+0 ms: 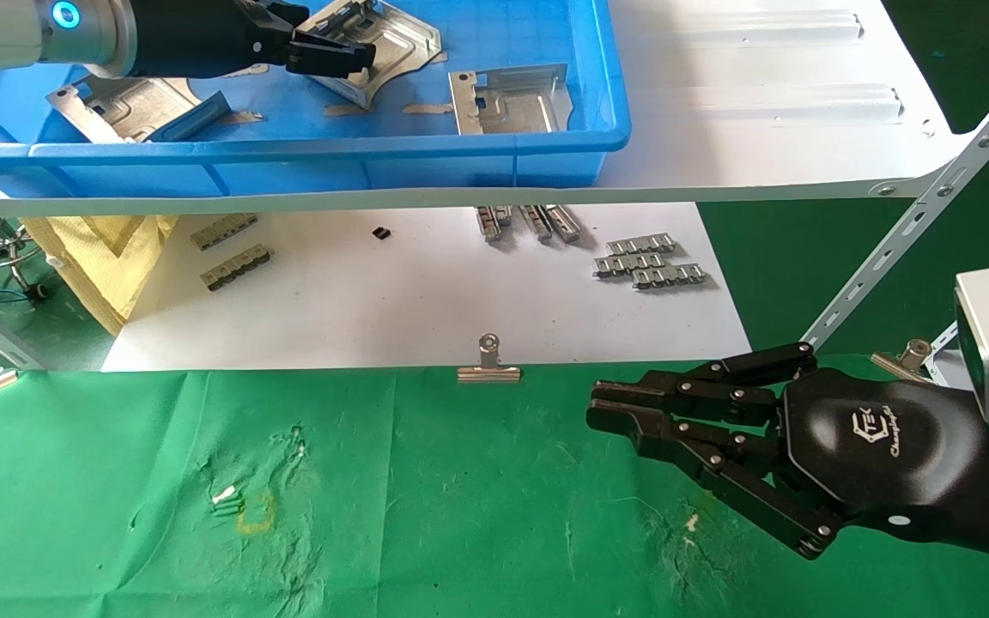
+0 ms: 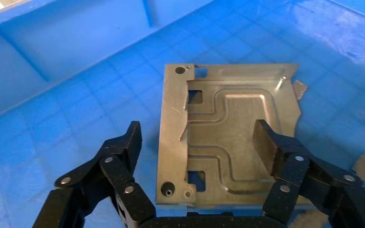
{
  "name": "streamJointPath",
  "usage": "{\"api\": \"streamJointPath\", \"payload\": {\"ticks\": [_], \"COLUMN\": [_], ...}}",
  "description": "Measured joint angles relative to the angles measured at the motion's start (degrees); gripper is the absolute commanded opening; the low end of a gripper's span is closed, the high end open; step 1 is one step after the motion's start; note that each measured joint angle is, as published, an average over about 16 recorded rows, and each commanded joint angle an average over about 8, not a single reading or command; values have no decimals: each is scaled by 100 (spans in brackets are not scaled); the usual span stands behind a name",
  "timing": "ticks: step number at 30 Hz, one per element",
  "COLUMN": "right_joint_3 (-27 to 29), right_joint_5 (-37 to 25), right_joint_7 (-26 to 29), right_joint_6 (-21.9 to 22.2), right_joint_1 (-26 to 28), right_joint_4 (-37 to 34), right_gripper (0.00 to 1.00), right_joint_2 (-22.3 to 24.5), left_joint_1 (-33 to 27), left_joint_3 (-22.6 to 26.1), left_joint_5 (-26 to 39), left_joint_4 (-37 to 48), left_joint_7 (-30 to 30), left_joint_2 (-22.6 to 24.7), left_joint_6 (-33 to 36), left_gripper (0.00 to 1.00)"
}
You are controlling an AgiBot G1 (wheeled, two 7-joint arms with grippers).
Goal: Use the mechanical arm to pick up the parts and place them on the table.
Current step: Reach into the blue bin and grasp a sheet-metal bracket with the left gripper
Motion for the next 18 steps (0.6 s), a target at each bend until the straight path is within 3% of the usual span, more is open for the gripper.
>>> {"api": "streamJointPath", "payload": {"ticks": [18], "right_joint_3": [0], "right_joint_5": [0], "right_joint_7": [0], "right_joint_6": [0], "right_joint_1": [0], "right_joint_4": [0], "right_gripper": [100], "right_joint_2": [0], "left_joint_1": [16], "left_joint_3": [-72], "left_joint_5": [-98], "left_joint_4": [33], "left_joint_7": [284], "left_joint_2": [-41], "left_joint_6": [-175], "left_gripper": [0]}}
